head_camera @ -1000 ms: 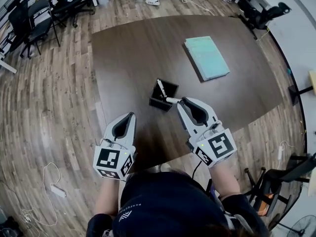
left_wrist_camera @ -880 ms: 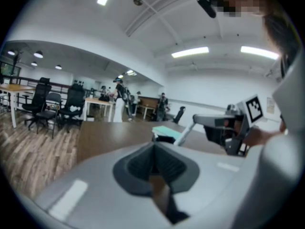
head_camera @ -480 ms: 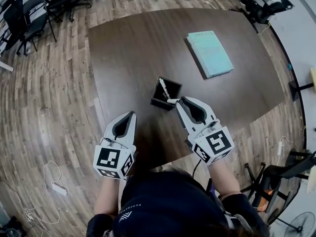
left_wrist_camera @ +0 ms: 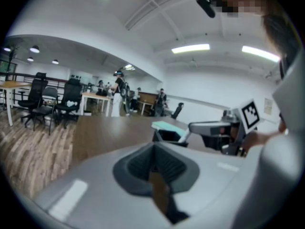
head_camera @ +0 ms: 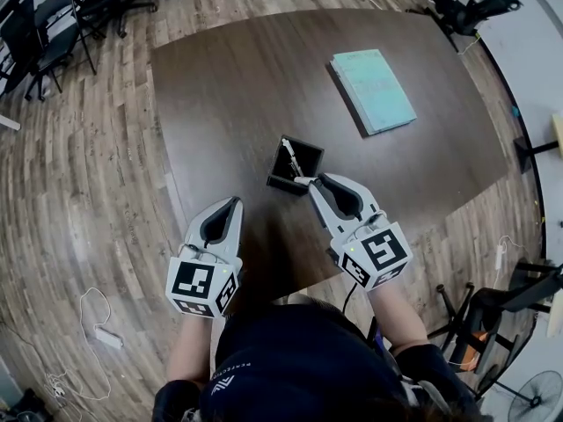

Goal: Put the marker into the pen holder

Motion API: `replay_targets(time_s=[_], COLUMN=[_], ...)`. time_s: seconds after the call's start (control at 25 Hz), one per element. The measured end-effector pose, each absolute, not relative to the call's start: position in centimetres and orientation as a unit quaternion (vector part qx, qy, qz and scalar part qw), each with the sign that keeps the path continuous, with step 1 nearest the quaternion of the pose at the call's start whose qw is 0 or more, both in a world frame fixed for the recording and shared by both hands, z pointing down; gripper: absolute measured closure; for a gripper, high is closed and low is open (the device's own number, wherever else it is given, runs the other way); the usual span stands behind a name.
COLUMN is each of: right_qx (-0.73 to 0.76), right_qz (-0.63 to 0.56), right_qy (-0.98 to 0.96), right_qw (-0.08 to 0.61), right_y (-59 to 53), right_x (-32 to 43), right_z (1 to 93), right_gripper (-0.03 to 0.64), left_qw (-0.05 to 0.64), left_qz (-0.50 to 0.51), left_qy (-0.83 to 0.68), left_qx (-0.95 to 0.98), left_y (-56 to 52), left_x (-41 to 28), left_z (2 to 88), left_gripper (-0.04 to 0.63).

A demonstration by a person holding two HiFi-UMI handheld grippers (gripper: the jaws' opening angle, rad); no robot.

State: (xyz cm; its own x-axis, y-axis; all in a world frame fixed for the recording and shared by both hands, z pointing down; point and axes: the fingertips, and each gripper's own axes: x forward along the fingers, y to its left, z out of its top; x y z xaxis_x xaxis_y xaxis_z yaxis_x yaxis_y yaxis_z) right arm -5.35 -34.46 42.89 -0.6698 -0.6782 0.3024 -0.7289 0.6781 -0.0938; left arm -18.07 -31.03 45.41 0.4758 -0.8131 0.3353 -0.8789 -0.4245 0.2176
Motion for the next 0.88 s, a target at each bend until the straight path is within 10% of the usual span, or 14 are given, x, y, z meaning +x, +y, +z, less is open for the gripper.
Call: replay_targets(time_s=[0.88], right_qx=[0.387], right_qz=[0.119], right_qy=[-0.907], right_qw=[0.113], right_y=[-32.2], right_x=[-3.8], right_z=[41.9], right_gripper=[0.531], left_qw=[0.155], left_qz=[0.071], left_qy=[-0.519], left_qx=[0.838], left_y=[-29.6], left_x=[-16.9], left_z=[43.0], left_gripper=[0.589])
